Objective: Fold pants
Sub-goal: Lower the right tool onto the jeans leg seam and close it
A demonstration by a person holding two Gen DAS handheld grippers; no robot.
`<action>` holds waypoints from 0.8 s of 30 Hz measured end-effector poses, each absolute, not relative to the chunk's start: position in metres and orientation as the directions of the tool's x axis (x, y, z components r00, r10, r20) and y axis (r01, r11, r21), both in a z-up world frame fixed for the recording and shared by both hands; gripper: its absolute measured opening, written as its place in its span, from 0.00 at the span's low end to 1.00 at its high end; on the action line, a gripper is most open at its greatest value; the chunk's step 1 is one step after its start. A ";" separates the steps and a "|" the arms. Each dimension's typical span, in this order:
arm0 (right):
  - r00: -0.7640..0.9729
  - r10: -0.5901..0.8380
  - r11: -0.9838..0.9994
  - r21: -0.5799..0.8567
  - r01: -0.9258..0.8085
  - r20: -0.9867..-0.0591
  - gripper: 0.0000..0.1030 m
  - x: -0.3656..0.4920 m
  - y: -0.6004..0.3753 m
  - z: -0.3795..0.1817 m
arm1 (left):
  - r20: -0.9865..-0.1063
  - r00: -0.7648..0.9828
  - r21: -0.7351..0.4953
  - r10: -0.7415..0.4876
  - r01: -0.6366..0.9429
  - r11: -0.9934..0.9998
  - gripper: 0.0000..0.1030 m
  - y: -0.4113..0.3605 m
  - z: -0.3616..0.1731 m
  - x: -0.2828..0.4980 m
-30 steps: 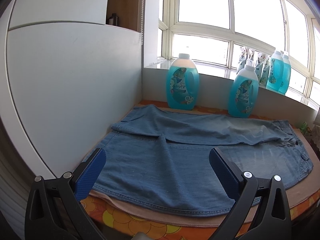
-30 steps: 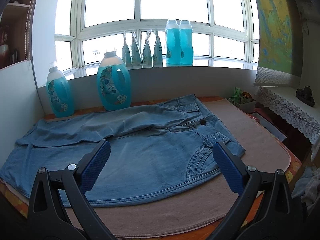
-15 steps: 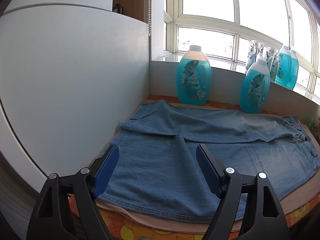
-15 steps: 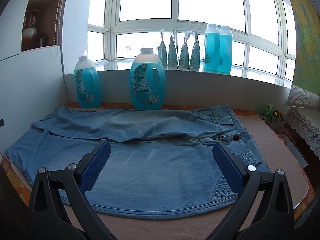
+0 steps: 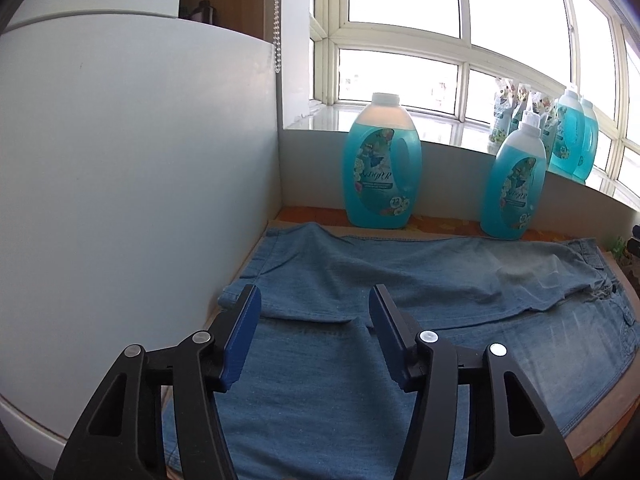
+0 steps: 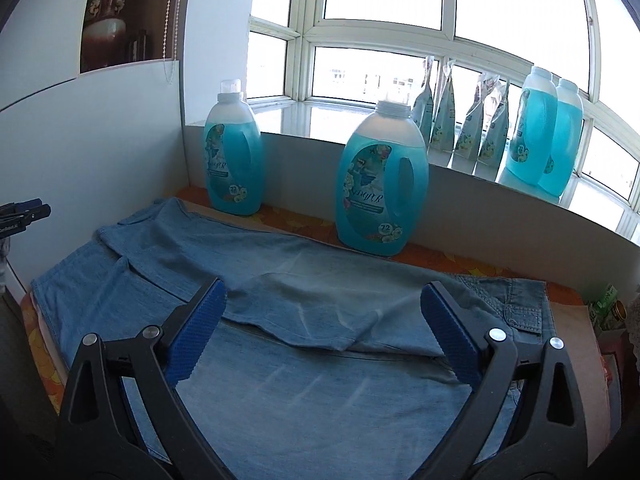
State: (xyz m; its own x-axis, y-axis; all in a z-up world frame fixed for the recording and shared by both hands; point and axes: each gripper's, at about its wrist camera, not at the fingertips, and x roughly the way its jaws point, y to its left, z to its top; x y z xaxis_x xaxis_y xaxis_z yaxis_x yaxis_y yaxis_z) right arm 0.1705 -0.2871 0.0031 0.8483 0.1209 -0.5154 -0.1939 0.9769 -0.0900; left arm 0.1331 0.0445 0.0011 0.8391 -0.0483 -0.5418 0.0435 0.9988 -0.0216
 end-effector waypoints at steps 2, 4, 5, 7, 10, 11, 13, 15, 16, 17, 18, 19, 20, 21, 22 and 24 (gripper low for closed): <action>0.837 0.141 0.963 -0.121 -0.239 -0.529 0.91 0.194 -0.276 0.004 | -0.543 0.838 -0.024 -0.059 0.055 0.998 0.52 0.042 0.003 0.147; 0.818 0.186 0.942 -0.139 -0.307 -0.544 0.91 0.216 -0.265 0.001 | -0.545 0.836 -0.019 -0.061 0.060 0.998 0.50 0.039 0.004 0.162; 0.809 0.212 0.927 -0.148 -0.344 -0.547 0.91 0.226 -0.258 -0.001 | -0.550 0.833 -0.020 -0.061 0.060 0.998 0.50 0.038 0.004 0.170; 0.792 0.235 0.901 -0.179 -0.395 -0.563 0.91 0.247 -0.244 -0.006 | -0.561 0.825 -0.029 -0.073 0.069 0.997 0.49 0.036 0.003 0.185; 0.764 0.215 0.877 -0.223 -0.425 -0.608 0.91 0.282 -0.228 -0.018 | -0.576 0.813 -0.022 -0.083 0.086 0.996 0.47 0.030 0.000 0.207; 0.755 0.208 0.870 -0.236 -0.433 -0.622 0.89 0.293 -0.223 -0.023 | -0.582 0.809 -0.021 -0.085 0.089 0.996 0.47 0.028 -0.001 0.214; 0.729 0.187 0.857 -0.254 -0.449 -0.658 0.83 0.318 -0.216 -0.034 | -0.600 0.794 -0.029 -0.096 0.099 0.995 0.44 0.025 -0.007 0.229; 0.692 0.190 0.849 -0.238 -0.471 -0.696 0.79 0.342 -0.213 -0.047 | -0.622 0.777 -0.031 -0.102 0.106 0.994 0.41 0.022 -0.013 0.246; 0.672 0.188 0.847 -0.228 -0.481 -0.716 0.77 0.355 -0.212 -0.056 | -0.629 0.771 -0.030 -0.102 0.108 0.994 0.40 0.021 -0.017 0.252; 0.655 0.187 0.845 -0.220 -0.488 -0.732 0.72 0.366 -0.212 -0.063 | -0.635 0.766 -0.025 -0.100 0.108 0.994 0.39 0.019 -0.020 0.258; 0.635 0.189 0.841 -0.210 -0.499 -0.749 0.66 0.378 -0.211 -0.072 | -0.642 0.761 -0.022 -0.097 0.108 0.994 0.39 0.018 -0.024 0.265; 0.619 0.188 0.835 -0.207 -0.509 -0.762 0.65 0.388 -0.210 -0.080 | -0.650 0.754 -0.021 -0.097 0.110 0.994 0.39 0.017 -0.028 0.270; 0.610 0.185 0.829 -0.211 -0.518 -0.770 0.64 0.398 -0.208 -0.088 | -0.658 0.747 -0.019 -0.099 0.115 0.993 0.38 0.016 -0.032 0.276; 0.603 0.180 0.823 -0.216 -0.525 -0.777 0.64 0.405 -0.206 -0.096 | -0.666 0.739 -0.014 -0.097 0.118 0.993 0.37 0.015 -0.037 0.282; 0.591 0.176 0.816 -0.219 -0.535 -0.787 0.64 0.416 -0.204 -0.105 | -0.677 0.730 -0.009 -0.094 0.119 0.993 0.36 0.014 -0.041 0.287; 0.568 0.174 0.806 -0.215 -0.551 -0.804 0.64 0.432 -0.200 -0.120 | -0.698 0.709 -0.005 -0.095 0.128 0.992 0.35 0.012 -0.052 0.298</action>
State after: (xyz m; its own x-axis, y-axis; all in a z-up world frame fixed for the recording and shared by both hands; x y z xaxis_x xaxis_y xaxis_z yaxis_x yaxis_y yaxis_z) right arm 0.4325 -0.2005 -0.1200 0.5681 0.1740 -0.8044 -0.5510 0.8064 -0.2147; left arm 0.2982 0.0122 -0.0519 0.7094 -0.0950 -0.6983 0.1281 0.9917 -0.0048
